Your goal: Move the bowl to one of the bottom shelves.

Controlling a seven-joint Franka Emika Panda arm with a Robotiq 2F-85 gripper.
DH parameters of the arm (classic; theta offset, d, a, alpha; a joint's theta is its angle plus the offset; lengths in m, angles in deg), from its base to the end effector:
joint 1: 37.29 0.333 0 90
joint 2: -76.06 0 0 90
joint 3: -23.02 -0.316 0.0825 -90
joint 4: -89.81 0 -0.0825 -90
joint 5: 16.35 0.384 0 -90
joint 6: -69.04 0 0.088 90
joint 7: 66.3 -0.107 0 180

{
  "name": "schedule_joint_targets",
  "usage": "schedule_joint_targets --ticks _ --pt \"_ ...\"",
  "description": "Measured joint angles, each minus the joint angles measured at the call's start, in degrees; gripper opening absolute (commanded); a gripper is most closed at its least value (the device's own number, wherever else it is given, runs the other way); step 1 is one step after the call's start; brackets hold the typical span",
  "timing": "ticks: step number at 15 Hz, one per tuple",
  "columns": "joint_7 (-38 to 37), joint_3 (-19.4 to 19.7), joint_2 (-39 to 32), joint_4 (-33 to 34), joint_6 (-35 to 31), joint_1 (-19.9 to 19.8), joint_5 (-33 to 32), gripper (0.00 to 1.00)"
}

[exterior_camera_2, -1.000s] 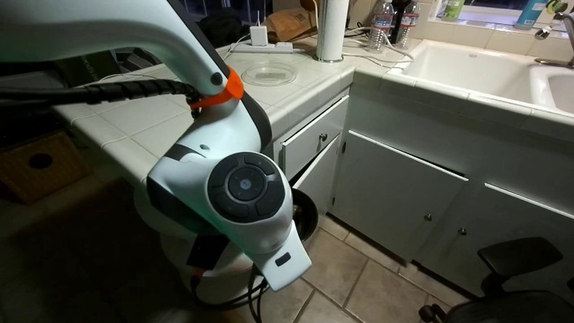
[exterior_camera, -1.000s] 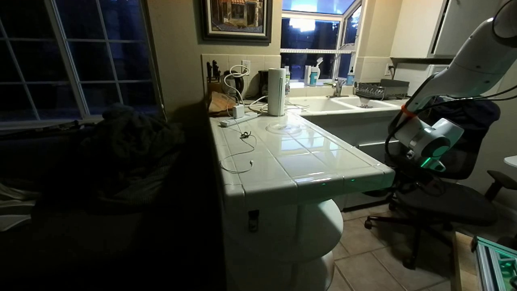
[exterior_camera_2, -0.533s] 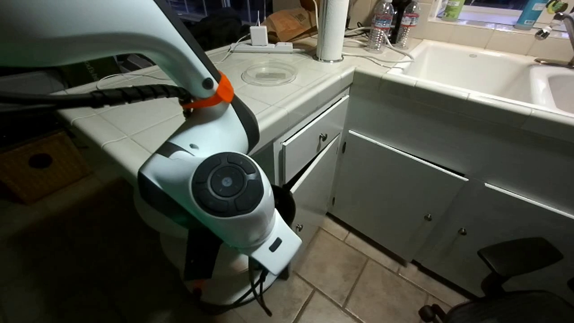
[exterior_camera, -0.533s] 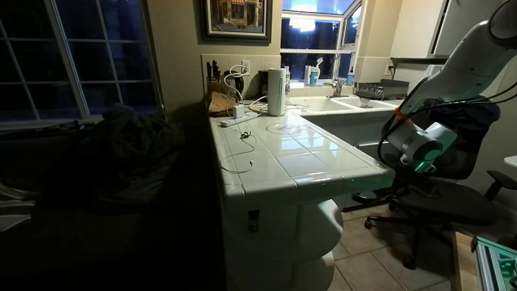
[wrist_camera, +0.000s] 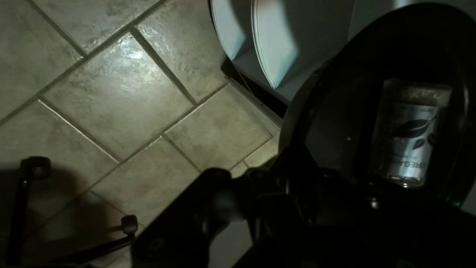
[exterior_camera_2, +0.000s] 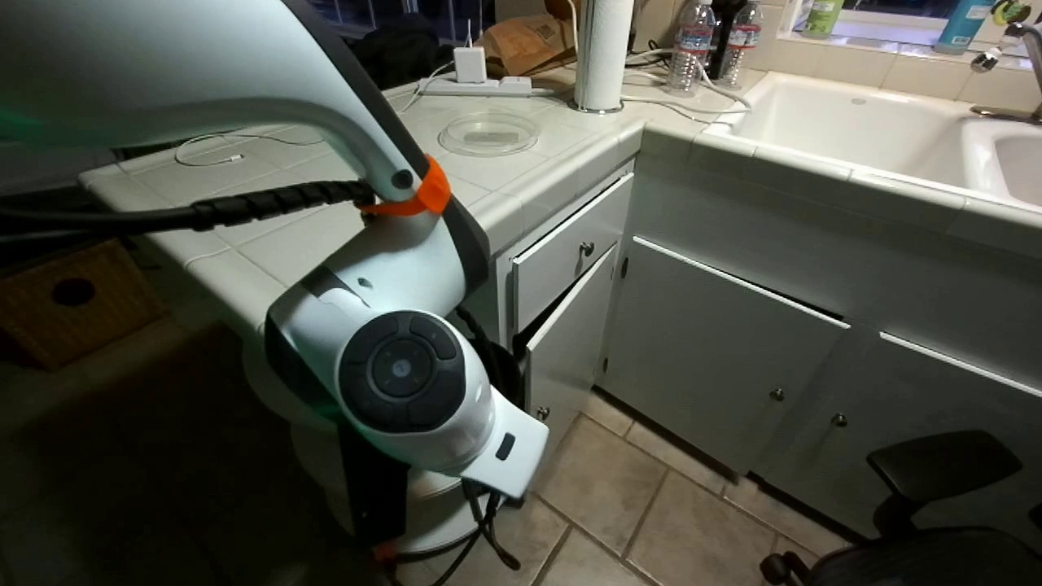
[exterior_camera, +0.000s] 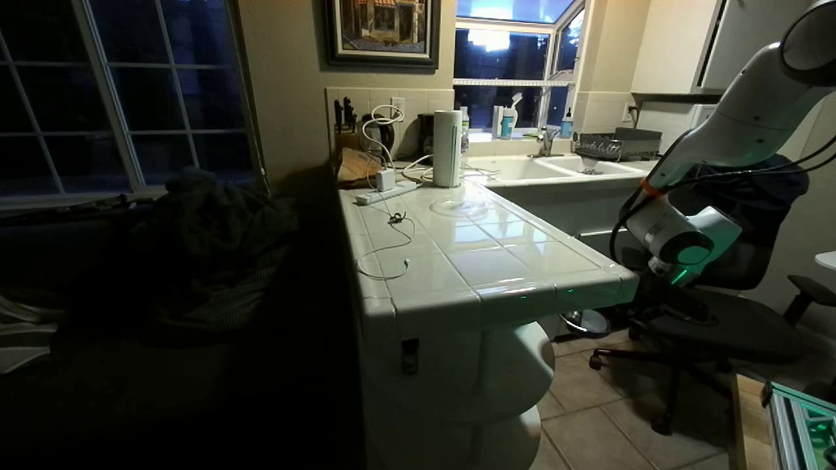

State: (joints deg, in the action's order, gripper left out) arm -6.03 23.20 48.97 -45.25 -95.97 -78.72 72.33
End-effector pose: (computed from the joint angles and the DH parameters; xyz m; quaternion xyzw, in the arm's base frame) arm 0.3009 -0.3441 0.1170 -0.8144 0.5455 -0.1645 0.1100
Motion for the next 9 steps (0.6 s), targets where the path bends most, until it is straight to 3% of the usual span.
schedule_joint_targets --ticks 4,8,9 --pt "9.66 -1.4 -0.71 1.45 2.43 -0.03 5.45 0.02" --pt "12.91 -2.42 -3.21 3.17 5.82 0.01 6.28 0.02" --pt "12.93 -1.12 -3.95 3.73 7.83 1.08 6.28 0.07"
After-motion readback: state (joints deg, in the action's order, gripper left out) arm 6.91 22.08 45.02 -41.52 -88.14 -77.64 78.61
